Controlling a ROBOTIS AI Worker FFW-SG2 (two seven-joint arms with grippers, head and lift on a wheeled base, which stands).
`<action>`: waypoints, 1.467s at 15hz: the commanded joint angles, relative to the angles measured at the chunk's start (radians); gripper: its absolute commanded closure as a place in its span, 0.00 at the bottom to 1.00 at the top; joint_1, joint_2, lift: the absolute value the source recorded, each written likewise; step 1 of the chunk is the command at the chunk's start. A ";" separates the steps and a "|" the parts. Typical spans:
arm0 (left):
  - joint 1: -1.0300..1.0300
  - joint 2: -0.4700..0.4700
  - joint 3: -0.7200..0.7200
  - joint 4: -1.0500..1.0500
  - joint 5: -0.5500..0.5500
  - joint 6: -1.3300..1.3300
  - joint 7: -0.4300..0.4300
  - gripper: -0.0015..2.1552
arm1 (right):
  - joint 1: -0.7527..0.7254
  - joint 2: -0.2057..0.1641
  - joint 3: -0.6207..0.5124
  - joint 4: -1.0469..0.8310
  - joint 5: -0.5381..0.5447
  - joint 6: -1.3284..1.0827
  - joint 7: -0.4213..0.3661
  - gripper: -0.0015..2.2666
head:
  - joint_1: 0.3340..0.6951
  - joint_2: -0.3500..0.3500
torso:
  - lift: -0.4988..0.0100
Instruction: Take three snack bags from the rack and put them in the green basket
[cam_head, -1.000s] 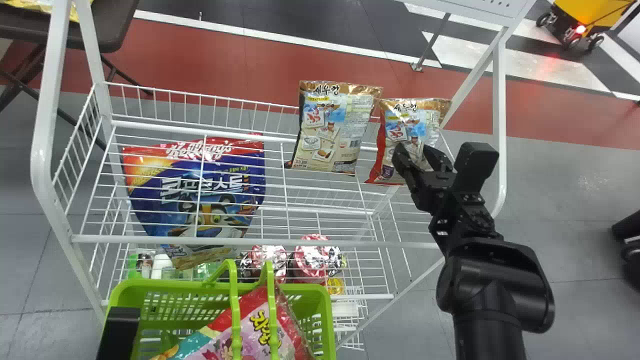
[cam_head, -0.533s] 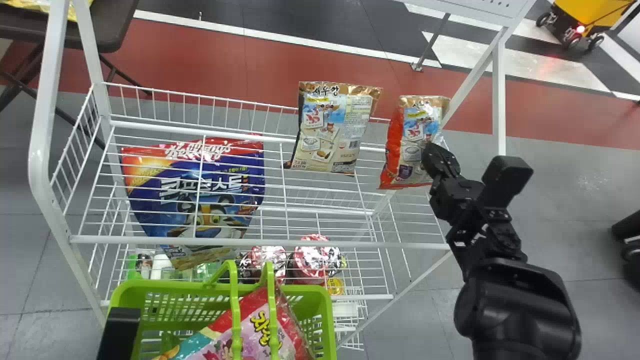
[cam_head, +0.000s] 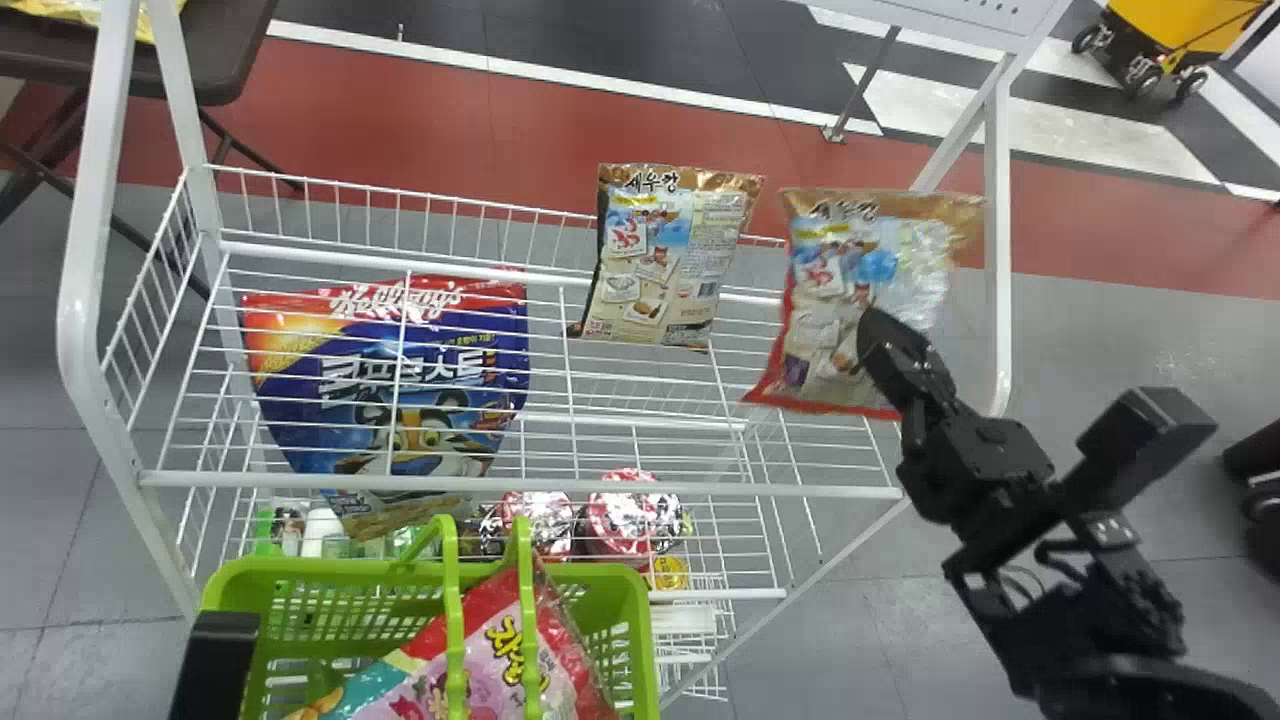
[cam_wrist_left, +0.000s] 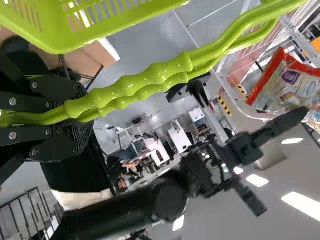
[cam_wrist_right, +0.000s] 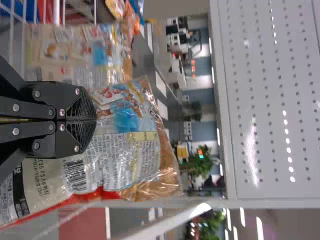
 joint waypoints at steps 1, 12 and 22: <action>0.008 -0.007 0.016 0.001 0.012 0.002 0.000 0.63 | 0.071 0.003 0.001 -0.084 -0.092 0.194 0.050 0.97 | 1.00 0.00 | 0.96; -0.007 -0.015 0.017 0.009 0.020 -0.007 0.004 0.63 | 0.178 -0.009 0.018 -0.112 -0.333 0.921 0.251 0.97 | 1.00 0.00 | 0.96; -0.015 -0.018 0.022 0.013 0.029 -0.019 -0.005 0.63 | 0.188 -0.077 0.144 0.017 -0.200 0.710 0.183 0.63 | 1.00 0.00 | 0.96</action>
